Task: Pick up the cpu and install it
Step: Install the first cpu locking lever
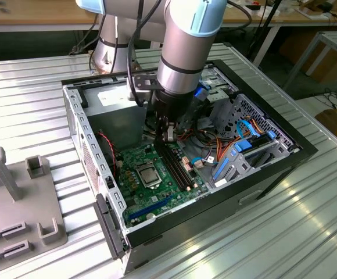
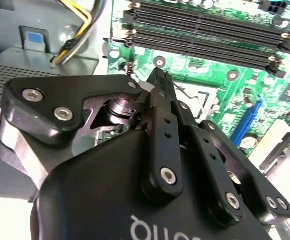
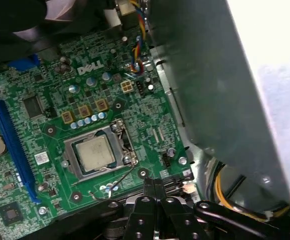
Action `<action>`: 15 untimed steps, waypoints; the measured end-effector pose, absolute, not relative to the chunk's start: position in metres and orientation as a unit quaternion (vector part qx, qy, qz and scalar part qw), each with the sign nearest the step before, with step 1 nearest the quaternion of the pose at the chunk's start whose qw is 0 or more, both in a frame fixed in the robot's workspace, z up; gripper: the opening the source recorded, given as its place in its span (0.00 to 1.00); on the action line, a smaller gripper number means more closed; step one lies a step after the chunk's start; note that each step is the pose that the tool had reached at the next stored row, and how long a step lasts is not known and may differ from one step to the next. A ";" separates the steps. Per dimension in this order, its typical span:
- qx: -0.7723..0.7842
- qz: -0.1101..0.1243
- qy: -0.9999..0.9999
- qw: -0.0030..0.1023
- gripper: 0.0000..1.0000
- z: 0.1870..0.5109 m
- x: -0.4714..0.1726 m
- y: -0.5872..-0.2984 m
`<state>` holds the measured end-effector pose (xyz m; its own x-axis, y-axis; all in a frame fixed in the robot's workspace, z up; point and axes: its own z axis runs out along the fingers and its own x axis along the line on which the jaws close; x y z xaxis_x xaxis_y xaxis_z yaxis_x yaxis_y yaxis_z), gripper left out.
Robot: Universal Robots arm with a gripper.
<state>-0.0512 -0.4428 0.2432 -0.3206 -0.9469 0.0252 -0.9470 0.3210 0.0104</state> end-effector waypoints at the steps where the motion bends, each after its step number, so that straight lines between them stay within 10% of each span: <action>1: 0.583 0.003 -0.812 0.013 0.11 0.243 -0.051 -0.444; 15: 0.587 0.005 -0.810 0.015 0.11 0.243 -0.057 -0.453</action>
